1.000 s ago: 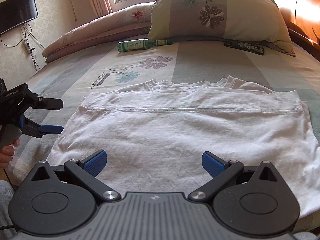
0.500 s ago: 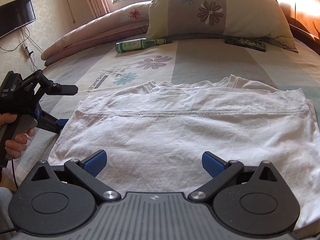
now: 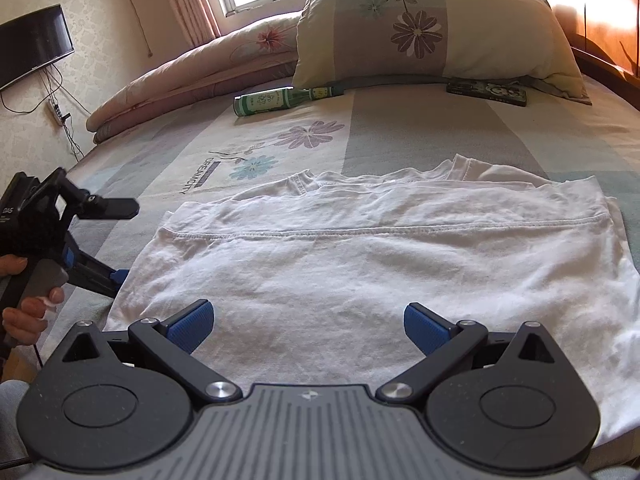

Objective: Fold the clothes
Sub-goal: 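Roll the left gripper and lower it to the shirt's side edge, then close the left gripper on the shirt's side edge, then hold the shirt's side edge in the closed left gripper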

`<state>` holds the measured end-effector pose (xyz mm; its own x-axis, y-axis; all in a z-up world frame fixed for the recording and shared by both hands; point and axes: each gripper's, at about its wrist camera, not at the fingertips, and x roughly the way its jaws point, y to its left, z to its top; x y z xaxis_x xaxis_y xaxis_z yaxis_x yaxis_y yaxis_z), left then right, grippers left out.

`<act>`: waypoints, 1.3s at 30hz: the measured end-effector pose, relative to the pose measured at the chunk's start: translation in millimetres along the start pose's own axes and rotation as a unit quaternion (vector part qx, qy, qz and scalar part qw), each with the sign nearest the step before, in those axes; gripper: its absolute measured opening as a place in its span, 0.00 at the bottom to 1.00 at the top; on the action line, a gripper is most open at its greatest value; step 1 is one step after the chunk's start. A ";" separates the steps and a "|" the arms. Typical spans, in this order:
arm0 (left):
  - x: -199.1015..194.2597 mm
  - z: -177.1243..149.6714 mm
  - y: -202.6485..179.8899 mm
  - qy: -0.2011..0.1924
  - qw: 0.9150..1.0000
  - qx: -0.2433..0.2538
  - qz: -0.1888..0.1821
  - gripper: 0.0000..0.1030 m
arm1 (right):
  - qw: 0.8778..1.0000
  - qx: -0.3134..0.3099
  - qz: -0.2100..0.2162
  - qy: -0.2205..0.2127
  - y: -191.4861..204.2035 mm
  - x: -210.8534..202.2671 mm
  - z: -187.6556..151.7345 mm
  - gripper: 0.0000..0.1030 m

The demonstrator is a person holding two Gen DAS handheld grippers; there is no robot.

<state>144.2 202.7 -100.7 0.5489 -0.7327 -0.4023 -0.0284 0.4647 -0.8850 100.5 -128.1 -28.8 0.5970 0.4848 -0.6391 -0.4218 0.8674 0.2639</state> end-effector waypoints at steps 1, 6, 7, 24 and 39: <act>2.3 3.2 0.5 -0.003 1.000 -0.003 -0.004 0.99 | 1.000 -0.001 0.000 -0.002 1.0 -1.7 0.4 1.00; 4.5 -3.8 -3.3 0.031 0.999 0.005 -0.012 0.98 | 1.000 -0.009 0.004 -0.007 5.8 -6.0 1.3 1.00; 2.9 -8.2 -3.4 0.041 0.999 0.011 -0.014 0.98 | 1.000 -0.010 0.005 -0.007 6.1 -5.9 1.3 1.00; 6.9 -3.1 19.2 0.060 0.996 0.025 0.058 0.11 | 1.000 -0.001 -0.002 -0.003 -1.7 -6.4 -7.7 1.00; 5.8 -13.3 8.2 0.031 0.993 0.059 0.100 0.10 | 0.995 0.076 0.068 0.007 -14.5 35.2 31.4 1.00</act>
<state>136.0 195.7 -113.4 0.4890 -0.6483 -0.5836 -0.0318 0.6553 -0.7547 149.0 -120.1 -32.4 0.5325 0.5975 -0.5996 -0.3892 0.8018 0.4534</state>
